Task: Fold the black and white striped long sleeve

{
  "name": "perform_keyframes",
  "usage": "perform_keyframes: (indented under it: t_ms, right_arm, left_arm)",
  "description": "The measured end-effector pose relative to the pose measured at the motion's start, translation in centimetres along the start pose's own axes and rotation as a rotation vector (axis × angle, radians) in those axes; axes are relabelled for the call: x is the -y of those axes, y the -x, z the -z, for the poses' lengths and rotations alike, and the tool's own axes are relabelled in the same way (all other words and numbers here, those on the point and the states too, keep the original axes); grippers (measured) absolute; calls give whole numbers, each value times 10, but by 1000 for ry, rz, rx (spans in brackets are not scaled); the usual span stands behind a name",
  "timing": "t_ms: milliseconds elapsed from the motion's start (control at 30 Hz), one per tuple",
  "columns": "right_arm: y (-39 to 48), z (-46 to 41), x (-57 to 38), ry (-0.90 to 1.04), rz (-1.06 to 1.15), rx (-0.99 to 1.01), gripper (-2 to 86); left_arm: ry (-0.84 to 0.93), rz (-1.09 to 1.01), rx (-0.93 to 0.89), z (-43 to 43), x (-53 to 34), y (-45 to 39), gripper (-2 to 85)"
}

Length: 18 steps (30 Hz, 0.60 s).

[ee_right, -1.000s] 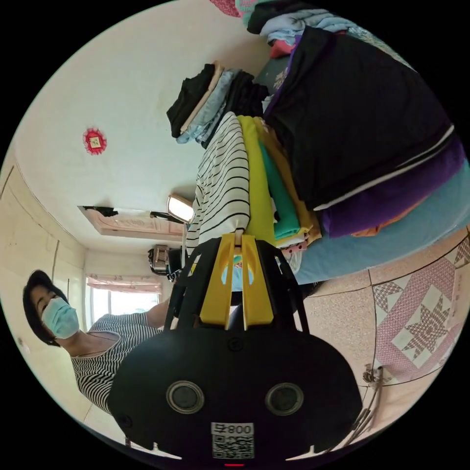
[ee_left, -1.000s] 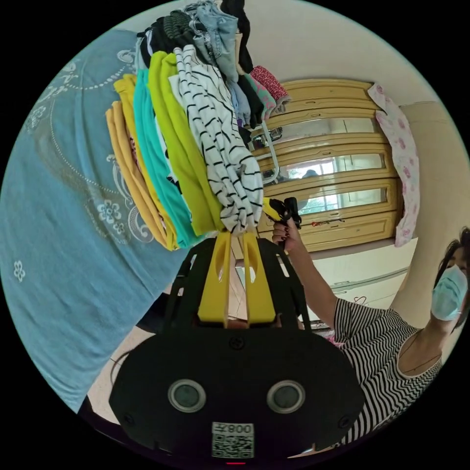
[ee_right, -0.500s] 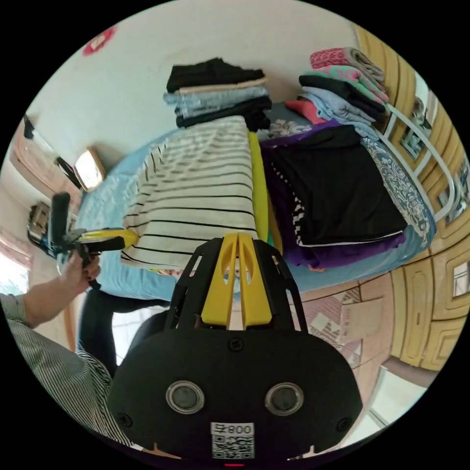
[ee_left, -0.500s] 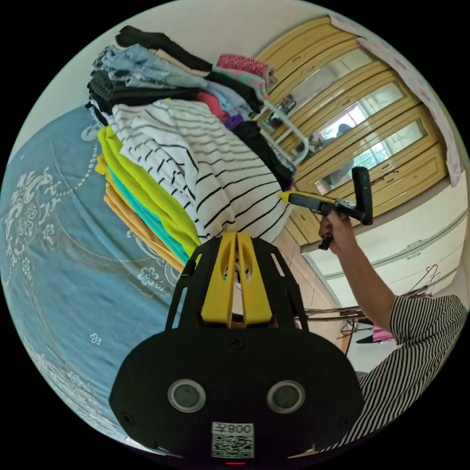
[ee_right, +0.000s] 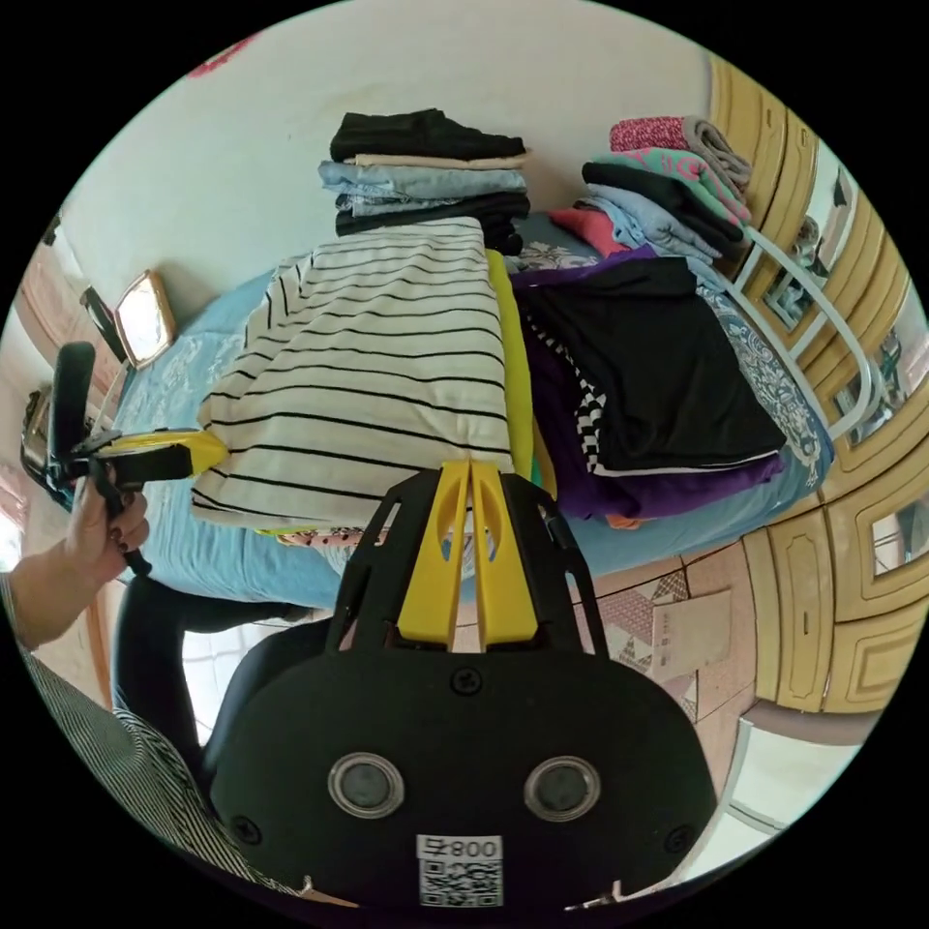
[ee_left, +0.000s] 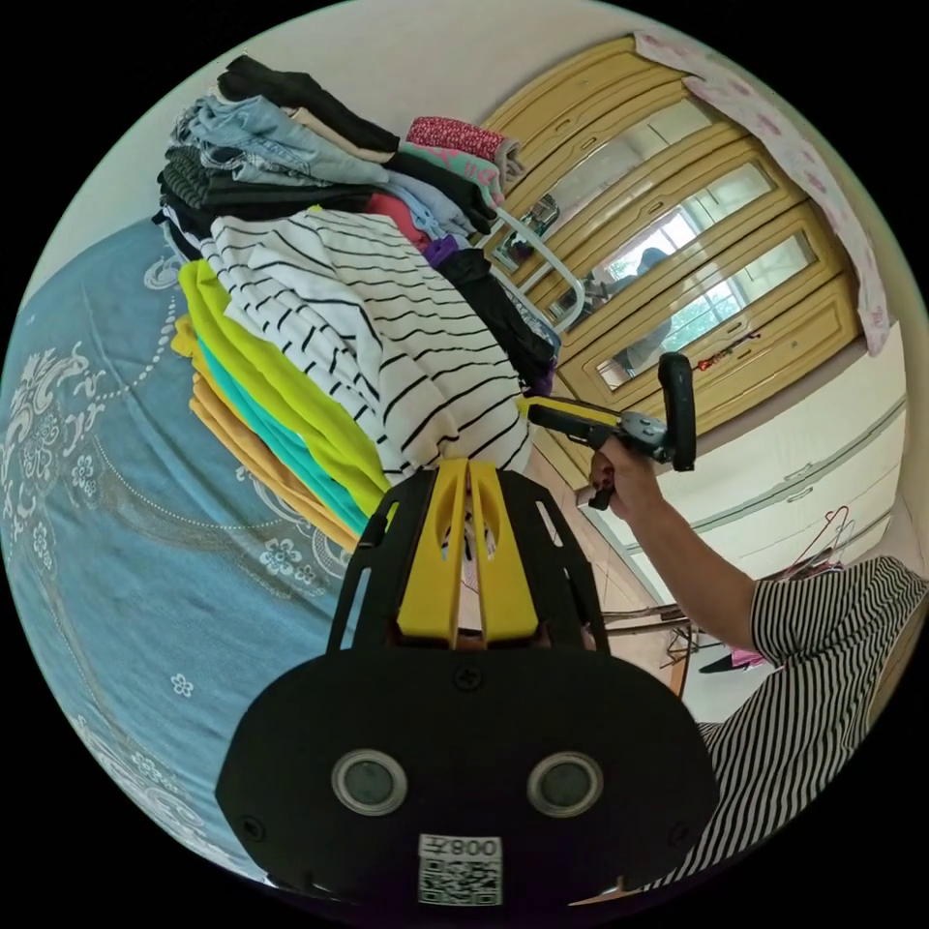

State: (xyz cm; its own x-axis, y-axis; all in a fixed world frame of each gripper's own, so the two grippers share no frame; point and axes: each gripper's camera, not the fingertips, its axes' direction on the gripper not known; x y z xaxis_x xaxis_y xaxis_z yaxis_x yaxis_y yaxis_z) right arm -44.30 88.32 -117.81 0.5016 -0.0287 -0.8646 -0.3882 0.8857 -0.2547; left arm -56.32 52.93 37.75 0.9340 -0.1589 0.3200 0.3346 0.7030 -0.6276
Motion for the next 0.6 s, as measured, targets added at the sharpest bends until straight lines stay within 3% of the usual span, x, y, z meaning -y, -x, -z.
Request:
perform_keyframes:
  t_ms: [233, 500, 600]
  right_arm:
    - [-47, 67, 9, -249, -105, 101, 1]
    - [-78, 30, 102, -147, -103, 128, 1]
    - [-49, 27, 125, -200, 59, 232, 0]
  left_arm:
    - [-33, 0, -92, 11, -5, 22, 2]
    - [-125, 4, -129, 37, -4, 41, 2]
    - [-166, 11, -89, 42, 8, 50, 2]
